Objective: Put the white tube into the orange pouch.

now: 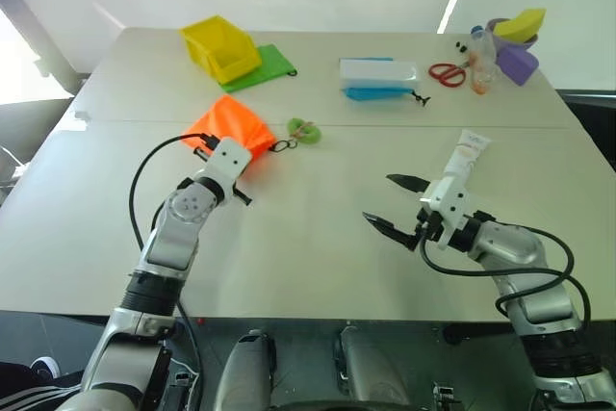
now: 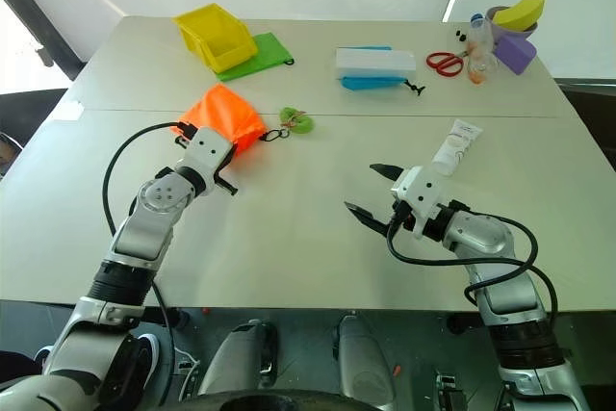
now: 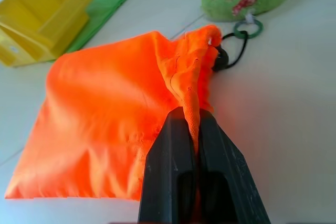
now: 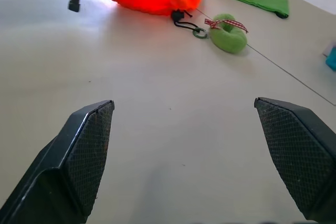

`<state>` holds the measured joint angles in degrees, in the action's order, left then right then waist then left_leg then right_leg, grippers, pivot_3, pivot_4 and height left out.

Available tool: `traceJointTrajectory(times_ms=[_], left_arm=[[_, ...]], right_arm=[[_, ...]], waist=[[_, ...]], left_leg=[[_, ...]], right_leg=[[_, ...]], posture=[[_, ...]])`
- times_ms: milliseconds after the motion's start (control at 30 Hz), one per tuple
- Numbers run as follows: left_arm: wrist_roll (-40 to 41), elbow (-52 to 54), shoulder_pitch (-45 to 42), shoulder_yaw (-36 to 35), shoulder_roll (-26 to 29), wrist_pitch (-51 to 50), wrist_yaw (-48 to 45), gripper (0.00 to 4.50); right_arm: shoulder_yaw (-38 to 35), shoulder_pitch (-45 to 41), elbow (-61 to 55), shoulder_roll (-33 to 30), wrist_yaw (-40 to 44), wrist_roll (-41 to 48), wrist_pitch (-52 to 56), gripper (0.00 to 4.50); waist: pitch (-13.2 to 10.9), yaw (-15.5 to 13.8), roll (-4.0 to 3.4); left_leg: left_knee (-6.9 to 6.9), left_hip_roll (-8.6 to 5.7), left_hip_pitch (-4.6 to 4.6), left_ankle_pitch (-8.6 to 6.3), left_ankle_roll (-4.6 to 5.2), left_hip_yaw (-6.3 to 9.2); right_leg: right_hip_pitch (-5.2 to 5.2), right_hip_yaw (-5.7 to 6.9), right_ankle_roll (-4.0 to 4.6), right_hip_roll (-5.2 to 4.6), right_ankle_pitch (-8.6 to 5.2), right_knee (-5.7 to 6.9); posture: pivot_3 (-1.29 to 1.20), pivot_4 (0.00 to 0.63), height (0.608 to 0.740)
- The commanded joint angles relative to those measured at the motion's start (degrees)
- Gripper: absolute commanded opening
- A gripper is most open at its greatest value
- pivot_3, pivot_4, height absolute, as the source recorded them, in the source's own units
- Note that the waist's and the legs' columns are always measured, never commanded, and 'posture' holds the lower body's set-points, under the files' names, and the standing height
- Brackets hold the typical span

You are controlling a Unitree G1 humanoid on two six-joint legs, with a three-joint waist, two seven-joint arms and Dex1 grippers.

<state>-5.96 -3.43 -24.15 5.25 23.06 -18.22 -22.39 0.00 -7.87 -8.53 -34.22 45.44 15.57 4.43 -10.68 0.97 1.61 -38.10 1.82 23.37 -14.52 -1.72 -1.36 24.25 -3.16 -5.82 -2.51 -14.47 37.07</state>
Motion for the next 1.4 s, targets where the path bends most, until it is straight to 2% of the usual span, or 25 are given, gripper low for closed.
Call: traceJointTrajectory(times_ms=[33, 433, 533, 767, 867, 967, 1133, 1233, 1400], left_arm=[[3.2, 9.3, 3.6, -3.1, 3.6, -3.1, -4.5, 0.02], [9.9, 23.2, 12.3, -4.5, 10.3, -8.9, -13.6, 0.02], [9.2, 23.4, 13.5, -3.0, 10.6, -7.1, -13.9, 0.02], [8.5, 21.9, 12.8, -2.0, 9.6, -4.4, -13.2, 0.02], [7.0, 19.4, 11.3, -1.3, 8.6, -2.8, -11.3, 0.02], [7.4, 18.1, 10.6, -1.3, 7.1, -2.3, -10.8, 0.02], [7.7, 17.7, 9.9, -1.1, 6.3, -2.0, -11.0, 0.02], [7.5, 17.5, 9.8, -1.2, 6.1, -1.8, -10.9, 0.02], [7.6, 17.9, 10.0, -1.3, 5.7, -1.7, -10.5, 0.02]], right_arm=[[-2.8, -1.3, 0.8, -0.5, -0.7, -0.4, -2.3, 4.50], [-5.6, -4.3, 8.4, -1.3, -2.4, -2.8, -5.6, 4.50], [-6.3, -6.0, 12.8, -1.9, -5.9, -5.4, -3.0, 4.50], [-11.2, -9.2, 13.5, -0.4, -11.5, -2.9, 3.5, 4.50], [-12.1, -13.2, 15.9, -0.4, -20.4, -6.4, 13.6, 4.50], [-14.9, -17.1, 16.6, 1.8, -28.3, -5.2, 25.6, 4.50], [-17.9, -20.7, 14.6, 6.3, -32.4, -0.8, 37.6, 4.50], [-19.3, -22.5, 15.2, 7.8, -34.9, -0.1, 41.1, 4.50], [-17.7, -23.2, 17.1, 7.0, -36.9, -2.3, 43.5, 4.50]], waist=[[0.0, 0.2, 0.00], [0.0, 0.0, 0.00], [0.0, 0.0, 0.00], [0.0, 0.0, 0.00], [0.0, 0.1, 0.00], [0.0, 0.1, -0.01], [0.0, 0.2, -0.02], [0.0, 0.1, -0.02], [0.0, 0.2, -0.02]], left_leg=[[0.00, 0.02, 0.00, 0.00, 0.00, -0.01], [0.00, 0.01, 0.00, 0.00, -0.01, -0.04], [0.02, 0.02, -0.02, 0.00, 0.00, -0.03], [-0.02, 0.01, -0.02, 0.02, -0.01, -0.04], [-0.01, 0.01, -0.01, 0.02, -0.01, -0.04], [-0.02, 0.01, -0.03, 0.02, -0.01, -0.05], [0.04, 0.02, 0.01, 0.02, -0.01, -0.03], [0.07, 0.02, 0.03, 0.02, -0.01, -0.04], [0.06, 0.01, 0.03, 0.02, -0.01, -0.06]], right_leg=[[0.00, 0.00, 0.00, 0.01, 0.00, 0.00], [-0.01, -0.01, 0.18, -0.06, -0.10, -0.02], [0.00, -0.01, 0.19, -0.05, -0.10, 0.00], [0.00, -0.03, 0.24, -0.05, -0.08, 0.00], [0.00, -0.02, 0.23, -0.05, -0.08, 0.00], [0.01, -0.05, 0.27, -0.05, -0.06, 0.02], [0.06, -0.03, 0.16, -0.02, -0.01, 0.01], [0.08, -0.03, 0.09, -0.03, 0.03, 0.01], [0.08, -0.04, 0.11, -0.05, 0.02, -0.01]], posture=[[0.00, 0.150, 0.740], [0.00, 0.150, 0.740], [0.00, 0.150, 0.740], [0.00, 0.150, 0.740], [0.00, 0.150, 0.740], [0.00, 0.150, 0.740], [0.00, 0.150, 0.740], [0.00, 0.150, 0.740], [0.00, 0.150, 0.740]])
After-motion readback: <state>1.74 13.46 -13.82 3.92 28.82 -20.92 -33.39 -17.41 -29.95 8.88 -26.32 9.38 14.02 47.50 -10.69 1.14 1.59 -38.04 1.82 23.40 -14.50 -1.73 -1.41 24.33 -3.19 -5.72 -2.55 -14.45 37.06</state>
